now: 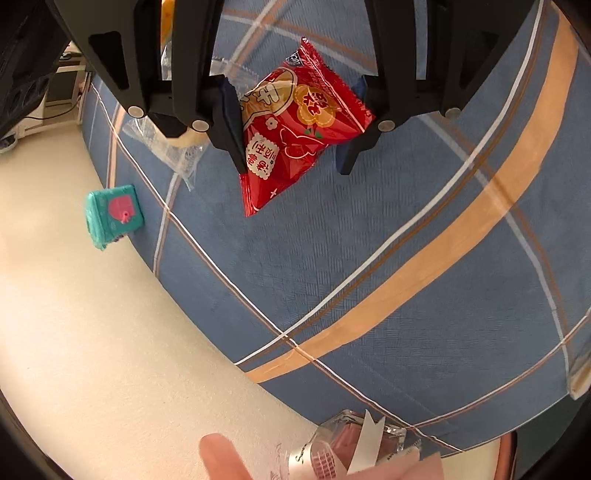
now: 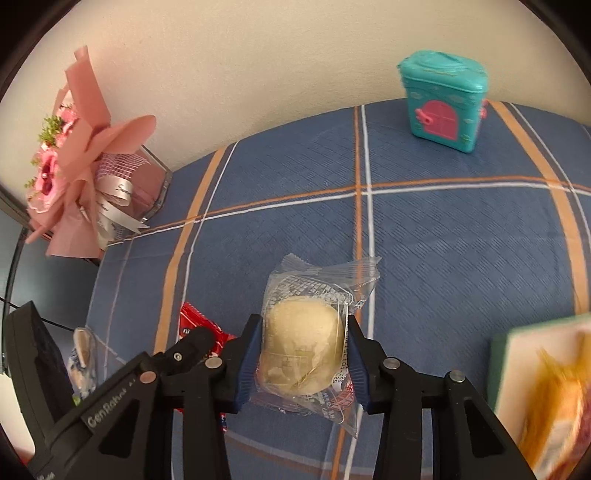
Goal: Organize snacks
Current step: 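Lift both held items and carry them over the white tray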
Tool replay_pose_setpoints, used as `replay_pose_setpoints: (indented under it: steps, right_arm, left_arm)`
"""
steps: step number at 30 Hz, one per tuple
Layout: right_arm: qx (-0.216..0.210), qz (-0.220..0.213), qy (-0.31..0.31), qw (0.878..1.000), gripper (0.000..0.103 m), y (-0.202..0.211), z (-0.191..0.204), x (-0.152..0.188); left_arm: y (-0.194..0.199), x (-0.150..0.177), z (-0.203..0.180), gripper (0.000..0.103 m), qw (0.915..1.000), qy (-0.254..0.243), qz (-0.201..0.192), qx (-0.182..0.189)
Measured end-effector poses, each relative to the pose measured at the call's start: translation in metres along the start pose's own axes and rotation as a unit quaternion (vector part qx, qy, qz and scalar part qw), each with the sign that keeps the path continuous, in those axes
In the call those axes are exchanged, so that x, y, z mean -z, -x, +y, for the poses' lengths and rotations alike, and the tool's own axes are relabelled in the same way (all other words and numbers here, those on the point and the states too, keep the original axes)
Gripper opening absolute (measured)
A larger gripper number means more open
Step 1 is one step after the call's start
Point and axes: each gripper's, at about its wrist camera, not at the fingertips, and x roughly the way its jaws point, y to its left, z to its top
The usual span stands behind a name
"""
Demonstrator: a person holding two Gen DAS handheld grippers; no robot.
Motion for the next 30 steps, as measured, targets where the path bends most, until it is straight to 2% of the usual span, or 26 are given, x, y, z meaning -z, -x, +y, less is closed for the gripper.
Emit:
replay_pose_setpoints:
  steps: [5,8,11,15,18,25,30]
  right_arm:
    - [0.001,-0.009,-0.013,1.0,0.046,0.043,-0.006,0.018]
    - [0.017,-0.018,-0.016,1.0,0.046,0.072,-0.013,0.032]
    - [0.03,-0.022,-0.024,0.999,0.046,0.099,-0.027,0.047]
    - [0.059,-0.032,-0.033,0.997,0.046,0.14,-0.054,0.071]
    - [0.079,-0.033,-0.039,0.996,0.046,0.16,-0.074,0.086]
    - [0.09,-0.044,-0.078,0.992,0.046,0.198,-0.124,0.112]
    - [0.108,-0.057,-0.103,0.987,0.046,0.218,-0.157,0.119]
  left_arm:
    - [0.036,0.023,-0.017,0.048,0.9999,-0.007,0.004,0.011]
    - [0.06,0.046,-0.03,0.048,0.9994,-0.031,-0.005,0.017]
    - [0.069,0.067,-0.04,0.048,0.9989,-0.036,0.001,0.029]
    - [0.077,0.093,-0.061,0.048,0.9971,-0.069,0.0,0.032]
    - [0.08,0.113,-0.079,0.048,0.9943,-0.099,0.005,0.04]
    - [0.077,0.16,-0.111,0.048,0.9871,-0.145,0.033,0.06]
    - [0.061,0.192,-0.132,0.049,0.9804,-0.169,0.071,0.072]
